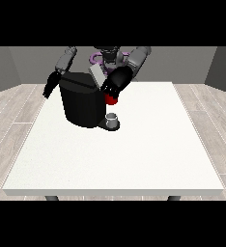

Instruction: Insert the coffee pod into the coffee machine and close the lid

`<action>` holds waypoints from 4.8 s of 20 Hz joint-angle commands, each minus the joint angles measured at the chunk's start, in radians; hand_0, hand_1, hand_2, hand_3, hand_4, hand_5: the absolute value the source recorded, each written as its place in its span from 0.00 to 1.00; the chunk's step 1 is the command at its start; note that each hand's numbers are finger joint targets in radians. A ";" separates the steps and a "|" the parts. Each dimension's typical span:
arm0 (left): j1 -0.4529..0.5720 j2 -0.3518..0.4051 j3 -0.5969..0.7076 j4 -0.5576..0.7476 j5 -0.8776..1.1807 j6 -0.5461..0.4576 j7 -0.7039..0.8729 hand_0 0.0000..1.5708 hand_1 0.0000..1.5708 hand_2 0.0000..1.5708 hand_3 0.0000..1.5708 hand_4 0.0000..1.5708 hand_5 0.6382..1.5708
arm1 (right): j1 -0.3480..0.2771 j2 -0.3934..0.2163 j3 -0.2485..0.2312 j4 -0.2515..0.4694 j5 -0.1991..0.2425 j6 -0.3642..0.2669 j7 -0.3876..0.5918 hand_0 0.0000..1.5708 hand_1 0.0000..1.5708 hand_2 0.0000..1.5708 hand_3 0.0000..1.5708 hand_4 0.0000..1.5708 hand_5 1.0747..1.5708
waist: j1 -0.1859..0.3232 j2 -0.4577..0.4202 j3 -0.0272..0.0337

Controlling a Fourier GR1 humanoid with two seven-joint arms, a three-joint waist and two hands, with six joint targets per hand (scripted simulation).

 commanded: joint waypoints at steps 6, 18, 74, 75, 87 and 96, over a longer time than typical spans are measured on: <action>-0.007 0.005 -0.028 -0.016 -0.049 0.080 -0.050 0.66 0.66 0.67 0.47 0.00 1.00 | -0.024 0.022 0.012 0.006 0.029 -0.038 0.001 0.00 0.00 0.00 0.00 0.06 1.00 | 0.018 0.040 -0.0004; 0.003 0.060 -0.021 0.013 -0.083 0.089 -0.081 0.00 0.00 0.35 0.29 0.00 1.00 | 0.000 -0.016 0.002 -0.016 0.006 0.019 0.040 0.00 0.00 0.00 0.00 0.10 1.00 | -0.007 -0.004 -0.0005; 0.882 -0.455 0.067 -0.418 0.676 -0.012 -0.008 0.00 0.00 0.00 0.00 0.23 1.00 | -0.007 -0.081 -0.149 0.179 -0.239 0.205 0.071 0.00 0.00 0.00 0.00 0.04 1.00 | 0.523 -0.453 -0.0007; 0.925 -0.500 0.018 -0.487 0.672 -0.014 0.042 0.00 0.00 0.00 0.00 0.22 1.00 | -0.046 -0.136 -0.188 0.219 -0.258 0.217 0.113 0.00 0.00 0.00 0.00 0.04 1.00 | 0.554 -0.477 -0.0005; 0.961 -0.451 0.031 -0.673 0.731 0.028 0.102 0.00 0.00 0.00 0.00 0.23 1.00 | -0.173 -0.101 -0.113 0.276 -0.222 0.233 0.055 0.00 0.00 0.00 0.00 0.00 1.00 | 0.494 -0.352 -0.0007; 1.049 -0.444 -0.007 -0.806 0.731 0.036 0.137 0.00 0.00 0.00 0.00 0.20 1.00 | -0.251 -0.096 -0.106 0.320 -0.200 0.203 0.047 0.00 0.00 0.00 0.00 0.10 1.00 | 0.524 -0.339 -0.0007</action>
